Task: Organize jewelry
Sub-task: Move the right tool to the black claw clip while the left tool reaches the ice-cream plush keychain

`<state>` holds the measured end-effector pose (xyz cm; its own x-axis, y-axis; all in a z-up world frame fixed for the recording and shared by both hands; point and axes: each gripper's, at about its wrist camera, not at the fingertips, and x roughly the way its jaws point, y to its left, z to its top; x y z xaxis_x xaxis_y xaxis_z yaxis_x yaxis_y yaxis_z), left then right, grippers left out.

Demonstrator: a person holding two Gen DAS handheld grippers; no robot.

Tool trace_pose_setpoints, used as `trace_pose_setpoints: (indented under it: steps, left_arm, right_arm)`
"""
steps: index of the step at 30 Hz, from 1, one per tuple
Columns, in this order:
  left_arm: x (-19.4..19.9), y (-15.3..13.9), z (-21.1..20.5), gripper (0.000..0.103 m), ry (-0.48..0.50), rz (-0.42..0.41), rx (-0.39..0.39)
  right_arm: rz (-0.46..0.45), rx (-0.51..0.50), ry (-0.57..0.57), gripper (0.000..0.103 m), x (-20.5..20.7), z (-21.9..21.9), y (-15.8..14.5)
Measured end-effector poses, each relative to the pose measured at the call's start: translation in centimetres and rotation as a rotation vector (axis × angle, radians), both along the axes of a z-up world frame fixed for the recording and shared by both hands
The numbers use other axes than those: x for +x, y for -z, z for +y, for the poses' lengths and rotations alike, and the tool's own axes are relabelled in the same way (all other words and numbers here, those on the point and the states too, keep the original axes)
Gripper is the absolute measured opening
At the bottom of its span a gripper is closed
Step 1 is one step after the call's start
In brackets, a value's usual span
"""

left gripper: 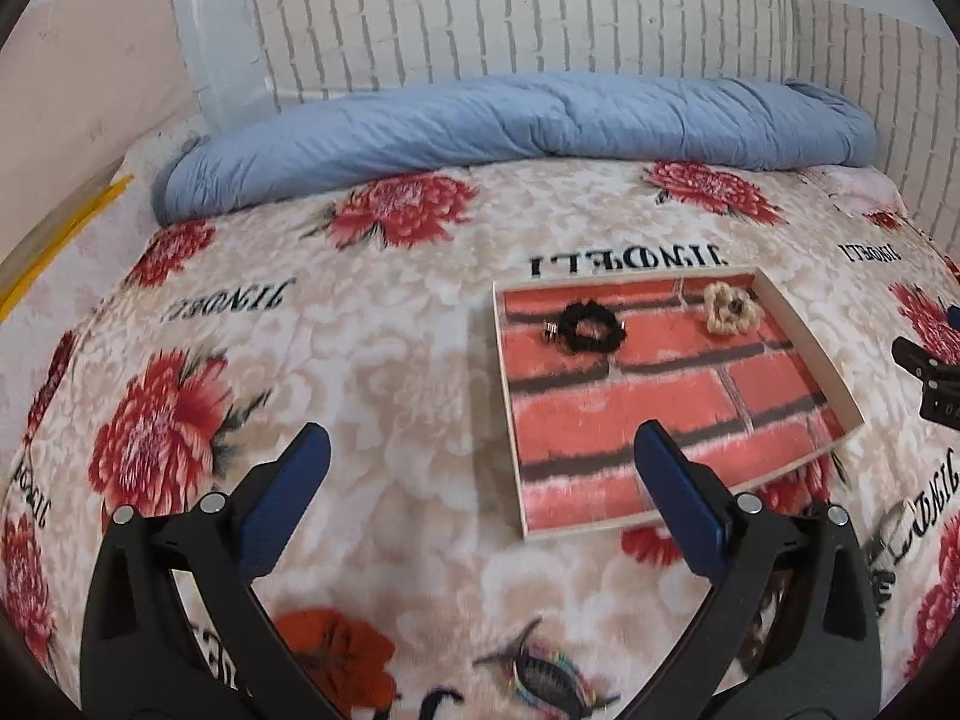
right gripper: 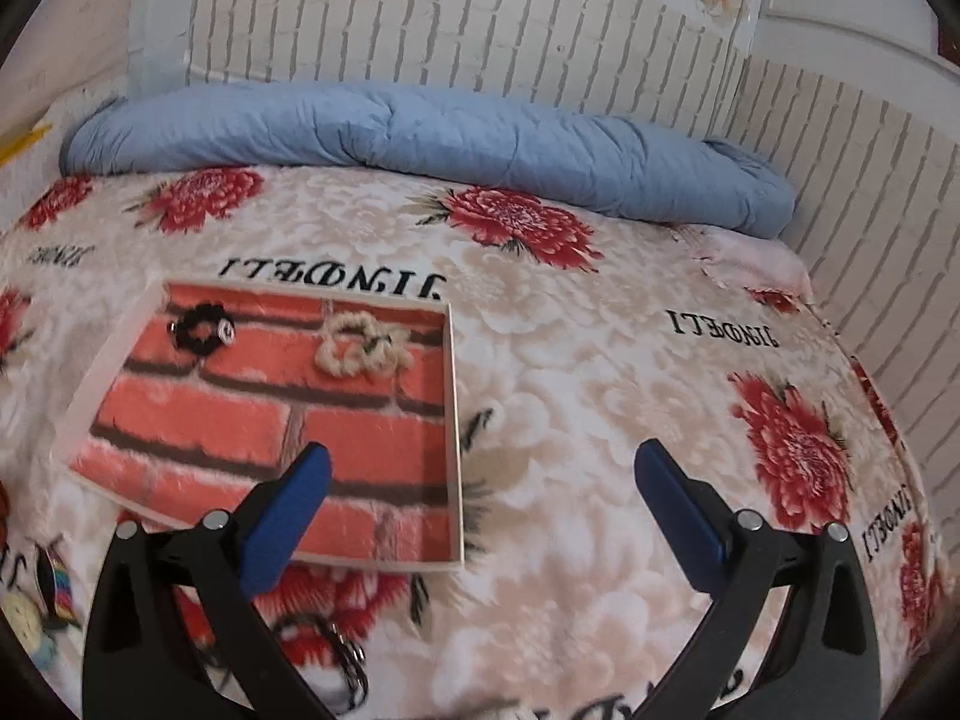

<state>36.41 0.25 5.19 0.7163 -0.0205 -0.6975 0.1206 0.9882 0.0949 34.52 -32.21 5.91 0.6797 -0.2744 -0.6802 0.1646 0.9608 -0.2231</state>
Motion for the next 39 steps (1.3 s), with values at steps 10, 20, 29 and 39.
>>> trace_pose_setpoints:
  steps: [10,20,29,39]
  left_arm:
    - [-5.3,0.8,1.4,0.098,0.013,-0.023,-0.030]
    - [-9.1,2.2,5.9,0.098,-0.024,-0.021,-0.048]
    - [-12.0,3.4,7.1,0.098,-0.044,-0.045,-0.025]
    - [-15.4,7.7,6.2,0.098,-0.049,-0.038,-0.053]
  right_arm:
    - [-0.052,0.162,-0.001,0.099,-6.3,0.1,0.7]
    - [-0.067,0.177,0.003,0.099,-11.3,0.1,2.4]
    - [-0.082,0.172,-0.007,0.099,-14.5,0.6,4.2]
    - [-0.082,0.164,-0.039,0.099,-17.4,2.1,7.5]
